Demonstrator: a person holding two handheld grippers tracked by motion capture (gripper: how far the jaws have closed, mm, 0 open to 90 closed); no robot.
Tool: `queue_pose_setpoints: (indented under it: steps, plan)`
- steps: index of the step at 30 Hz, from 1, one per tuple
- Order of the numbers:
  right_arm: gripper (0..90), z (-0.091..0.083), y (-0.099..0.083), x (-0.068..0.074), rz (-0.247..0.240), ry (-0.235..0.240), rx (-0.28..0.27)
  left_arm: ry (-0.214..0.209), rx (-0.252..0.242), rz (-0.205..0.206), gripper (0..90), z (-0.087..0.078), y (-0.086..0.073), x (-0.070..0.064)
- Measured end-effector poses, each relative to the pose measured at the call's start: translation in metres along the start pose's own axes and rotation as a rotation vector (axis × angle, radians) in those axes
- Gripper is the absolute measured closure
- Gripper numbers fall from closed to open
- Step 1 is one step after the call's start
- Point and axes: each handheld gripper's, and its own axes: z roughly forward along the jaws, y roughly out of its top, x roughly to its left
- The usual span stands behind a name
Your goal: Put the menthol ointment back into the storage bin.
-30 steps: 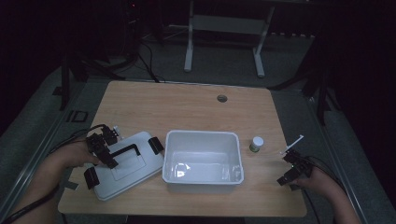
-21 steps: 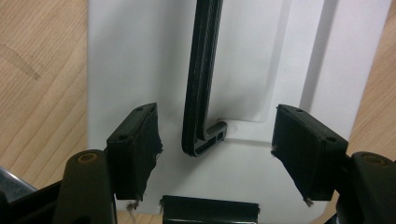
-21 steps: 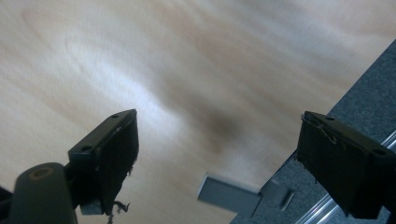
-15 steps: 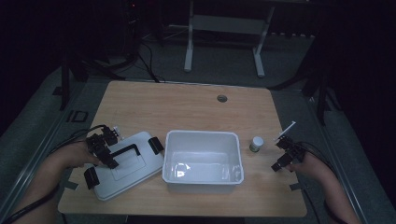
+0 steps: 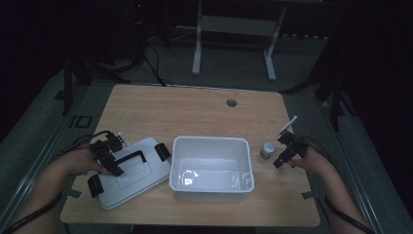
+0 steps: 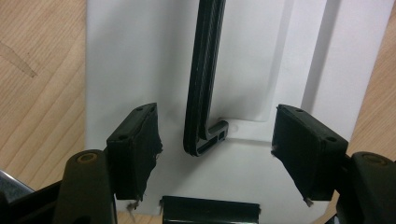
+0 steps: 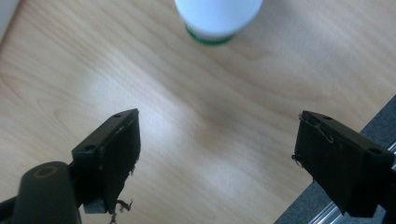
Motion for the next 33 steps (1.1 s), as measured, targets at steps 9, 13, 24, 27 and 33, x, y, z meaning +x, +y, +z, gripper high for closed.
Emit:
queue_pose_setpoints:
  steps: [9, 13, 24, 27, 33]
  plan:
    - [14.4, 0.004, 0.025, 0.005, -0.027, 0.016, 0.008, -0.007, -0.001, 0.005, 31.8, 0.000, 0.002, -0.001]
    - [15.5, 0.006, 0.034, 0.006, -0.035, 0.027, 0.016, -0.006, 0.002, 0.004, 31.8, 0.001, 0.002, 0.000]
    - [15.7, 0.014, 0.059, 0.002, -0.044, 0.025, 0.065, -0.006, 0.002, 0.006, 31.8, 0.001, 0.002, 0.000]
    - [20.3, 0.018, 0.063, 0.003, -0.049, 0.014, 0.073, -0.003, 0.006, 0.009, 31.8, 0.002, 0.003, 0.000]
    - [30.9, 0.022, 0.067, 0.004, -0.068, -0.007, 0.067, -0.004, 0.016, 0.008, 31.8, 0.005, 0.001, 0.001]
